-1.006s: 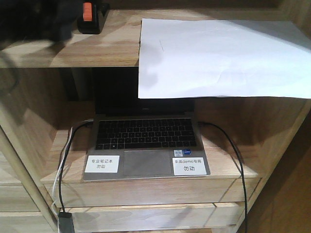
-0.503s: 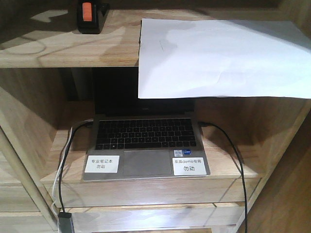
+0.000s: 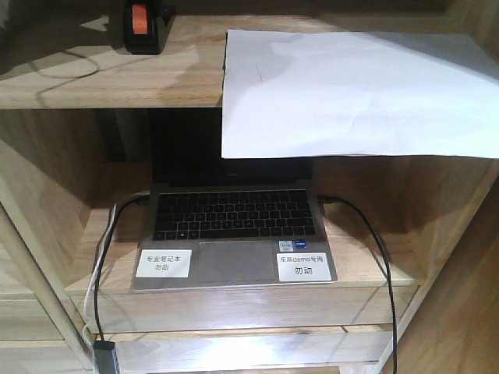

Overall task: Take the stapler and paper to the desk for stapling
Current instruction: 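Reach the left gripper to the black stapler on the shelf and grasp it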

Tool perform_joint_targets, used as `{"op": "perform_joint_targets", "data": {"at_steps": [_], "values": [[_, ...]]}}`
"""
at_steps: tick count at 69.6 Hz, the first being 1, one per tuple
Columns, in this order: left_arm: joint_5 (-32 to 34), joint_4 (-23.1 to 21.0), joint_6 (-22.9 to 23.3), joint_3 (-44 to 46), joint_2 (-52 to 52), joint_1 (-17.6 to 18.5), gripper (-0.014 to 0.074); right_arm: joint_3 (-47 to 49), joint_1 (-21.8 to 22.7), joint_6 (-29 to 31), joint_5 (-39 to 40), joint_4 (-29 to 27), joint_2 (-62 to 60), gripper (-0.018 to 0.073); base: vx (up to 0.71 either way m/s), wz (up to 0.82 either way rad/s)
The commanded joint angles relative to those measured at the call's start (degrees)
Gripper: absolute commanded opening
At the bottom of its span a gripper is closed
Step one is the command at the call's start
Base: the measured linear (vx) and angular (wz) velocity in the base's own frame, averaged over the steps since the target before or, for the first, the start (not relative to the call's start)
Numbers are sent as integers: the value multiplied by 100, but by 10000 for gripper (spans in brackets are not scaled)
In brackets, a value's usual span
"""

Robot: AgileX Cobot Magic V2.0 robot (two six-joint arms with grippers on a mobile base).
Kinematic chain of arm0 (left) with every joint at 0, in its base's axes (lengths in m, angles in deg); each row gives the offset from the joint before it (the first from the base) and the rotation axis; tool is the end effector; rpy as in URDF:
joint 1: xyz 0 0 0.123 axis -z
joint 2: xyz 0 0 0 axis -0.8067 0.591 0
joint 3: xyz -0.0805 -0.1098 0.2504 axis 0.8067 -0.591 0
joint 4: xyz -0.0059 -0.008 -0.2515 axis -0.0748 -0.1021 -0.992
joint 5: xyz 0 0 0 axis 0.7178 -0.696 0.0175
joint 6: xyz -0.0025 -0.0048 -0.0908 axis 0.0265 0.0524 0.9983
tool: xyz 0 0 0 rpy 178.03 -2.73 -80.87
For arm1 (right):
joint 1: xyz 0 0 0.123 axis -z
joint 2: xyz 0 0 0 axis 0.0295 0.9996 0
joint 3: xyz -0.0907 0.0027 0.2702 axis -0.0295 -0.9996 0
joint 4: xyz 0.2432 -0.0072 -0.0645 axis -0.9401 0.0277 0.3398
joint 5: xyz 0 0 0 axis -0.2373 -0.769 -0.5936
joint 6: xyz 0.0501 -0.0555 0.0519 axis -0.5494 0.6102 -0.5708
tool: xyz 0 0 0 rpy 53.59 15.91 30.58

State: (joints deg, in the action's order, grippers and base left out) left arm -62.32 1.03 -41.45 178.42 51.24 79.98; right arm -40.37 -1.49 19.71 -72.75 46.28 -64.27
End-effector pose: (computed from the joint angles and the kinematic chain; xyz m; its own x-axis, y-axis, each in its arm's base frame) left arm 0.3606 -0.1639 0.4875 -0.4603 0.0913 -0.8831 0.2783 0.9594 -0.0459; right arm 0.0568 -0.0007 0.2004 0.0250 -0.0462 -0.9986 0.0103 0.9989 -0.0460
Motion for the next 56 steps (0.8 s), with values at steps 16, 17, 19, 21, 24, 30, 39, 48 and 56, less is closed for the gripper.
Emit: {"op": "perform_joint_targets", "data": {"at_steps": [16, 17, 19, 21, 24, 30, 39, 48, 56], "values": [[13, 60, 230, 166, -73, 20, 527, -21, 28, -11, 412, 10, -87, -9, 0, 0], [13, 65, 261, 166, -66, 20, 527, -21, 28, -11, 412, 10, -87, -9, 0, 0], [13, 65, 301, 166, -60, 20, 524, -21, 28, -11, 412, 10, -87, -9, 0, 0], [21, 65, 307, 166, -46, 20, 521, -21, 28, -11, 412, 10, -87, -9, 0, 0], [26, 65, 307, 166, -31, 20, 510, -21, 28, -11, 412, 10, -87, -9, 0, 0], [14, 65, 319, 166, 22, 20, 484, -21, 28, -11, 412, 10, -87, -9, 0, 0], [0, 65, 319, 166, 61, 20, 433, -21, 28, -11, 412, 10, -87, -9, 0, 0], [-30, 65, 319, 166, 88, 20, 338, -21, 28, -11, 412, 10, -87, -9, 0, 0], [4, 59, 319, 166, 81, 20, 177, -21, 28, -11, 412, 10, -87, -9, 0, 0]]}}
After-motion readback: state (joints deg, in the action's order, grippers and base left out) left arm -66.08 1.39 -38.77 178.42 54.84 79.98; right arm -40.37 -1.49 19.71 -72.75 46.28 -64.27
